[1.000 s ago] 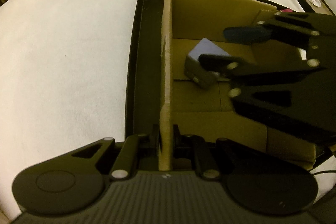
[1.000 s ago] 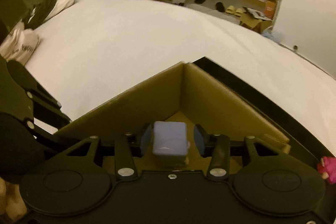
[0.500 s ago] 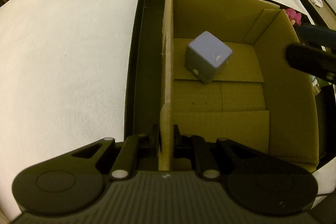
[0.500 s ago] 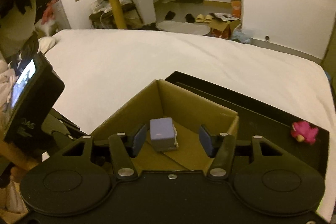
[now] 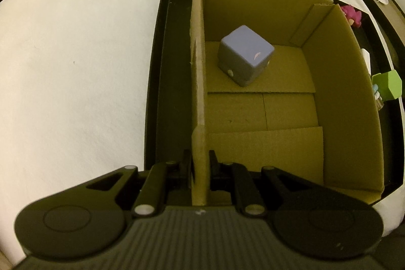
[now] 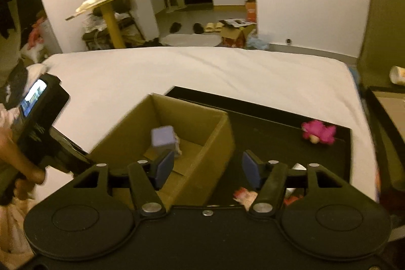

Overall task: Organize rigid objects
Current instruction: 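Withdraw the right gripper from the box toward the blue mug figure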

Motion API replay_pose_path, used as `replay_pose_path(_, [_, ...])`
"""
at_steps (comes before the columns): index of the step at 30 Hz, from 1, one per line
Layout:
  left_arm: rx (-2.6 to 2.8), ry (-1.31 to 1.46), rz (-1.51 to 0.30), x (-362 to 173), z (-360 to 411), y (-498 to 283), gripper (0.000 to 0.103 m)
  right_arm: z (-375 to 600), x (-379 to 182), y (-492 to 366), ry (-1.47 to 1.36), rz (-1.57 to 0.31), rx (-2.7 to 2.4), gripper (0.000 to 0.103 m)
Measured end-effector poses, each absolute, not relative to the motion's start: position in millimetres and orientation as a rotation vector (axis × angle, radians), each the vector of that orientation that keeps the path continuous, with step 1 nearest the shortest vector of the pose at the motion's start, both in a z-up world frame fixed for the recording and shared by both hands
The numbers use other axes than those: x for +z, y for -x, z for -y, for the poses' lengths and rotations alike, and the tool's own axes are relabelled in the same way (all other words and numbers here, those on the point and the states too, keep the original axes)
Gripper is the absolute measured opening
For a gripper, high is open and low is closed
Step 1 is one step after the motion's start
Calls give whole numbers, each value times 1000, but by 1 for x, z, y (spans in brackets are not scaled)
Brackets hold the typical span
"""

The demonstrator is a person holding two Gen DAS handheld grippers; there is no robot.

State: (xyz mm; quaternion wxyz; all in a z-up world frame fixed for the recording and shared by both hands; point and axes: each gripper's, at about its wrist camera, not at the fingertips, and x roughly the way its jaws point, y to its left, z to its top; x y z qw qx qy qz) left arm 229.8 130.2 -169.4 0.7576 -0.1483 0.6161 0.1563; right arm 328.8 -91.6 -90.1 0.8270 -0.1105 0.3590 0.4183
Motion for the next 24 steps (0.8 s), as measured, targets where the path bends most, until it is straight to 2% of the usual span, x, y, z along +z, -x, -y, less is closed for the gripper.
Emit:
replay_pose_path(19, [302,280,-1360,-183,-122,-228,10,148,-148,-344,203,-875,720,61])
replay_pose_path(24, [297,283,-1366,-185,-123,-231,10,155,-162,-352,202,-904,699,57])
